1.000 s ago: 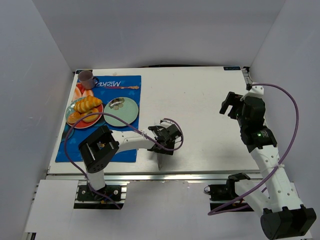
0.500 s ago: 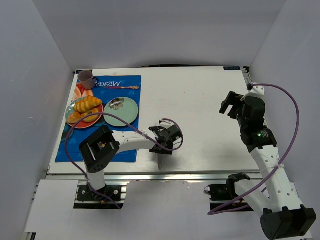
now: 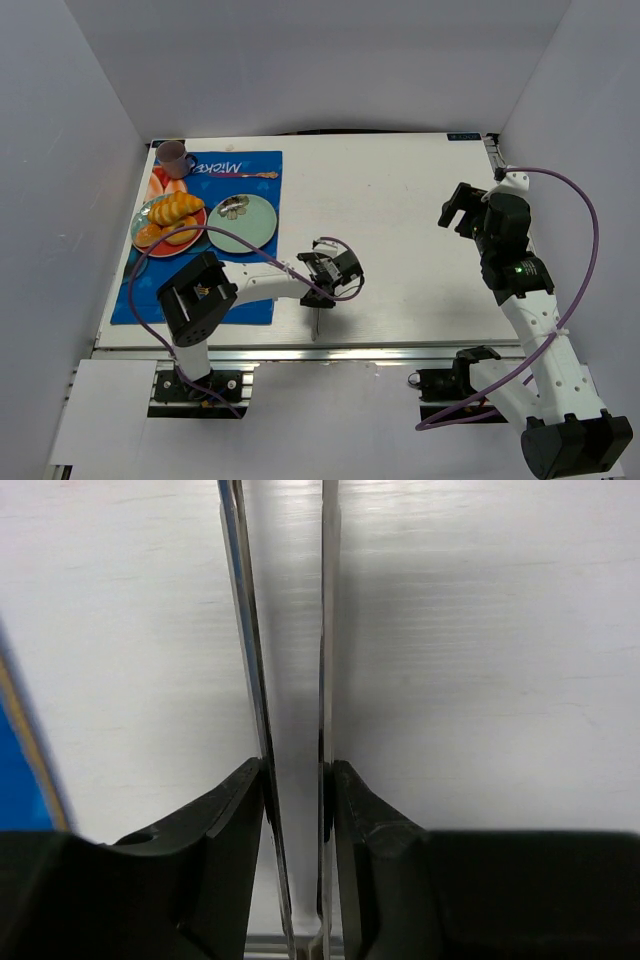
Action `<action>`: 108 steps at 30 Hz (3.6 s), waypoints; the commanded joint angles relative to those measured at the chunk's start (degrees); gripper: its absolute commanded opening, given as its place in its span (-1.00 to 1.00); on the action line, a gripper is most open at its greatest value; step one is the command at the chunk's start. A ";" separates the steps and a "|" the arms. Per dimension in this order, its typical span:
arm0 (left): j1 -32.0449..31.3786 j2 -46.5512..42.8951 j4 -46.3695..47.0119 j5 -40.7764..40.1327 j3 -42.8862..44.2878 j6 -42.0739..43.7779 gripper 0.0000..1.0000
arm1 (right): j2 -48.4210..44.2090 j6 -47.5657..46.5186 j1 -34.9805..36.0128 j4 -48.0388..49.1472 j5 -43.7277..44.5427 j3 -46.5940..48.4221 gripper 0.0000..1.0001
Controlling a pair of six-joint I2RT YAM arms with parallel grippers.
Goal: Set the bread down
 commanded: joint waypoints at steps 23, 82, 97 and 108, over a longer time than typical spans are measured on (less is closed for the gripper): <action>23.52 -19.30 -29.81 -22.10 29.09 10.26 -0.16 | 0.27 3.96 0.00 4.35 -6.87 1.64 0.79; 56.23 -16.06 -19.44 3.91 18.90 -4.50 0.19 | 11.61 8.71 12.13 17.54 -16.37 -0.56 0.79; 58.43 -17.37 -18.30 6.55 13.81 -5.73 -0.20 | 13.01 8.18 12.22 17.19 -15.93 0.32 0.79; 58.43 -20.71 -20.85 5.32 13.71 -6.87 -1.00 | 13.80 8.36 12.22 17.36 -16.10 0.32 0.79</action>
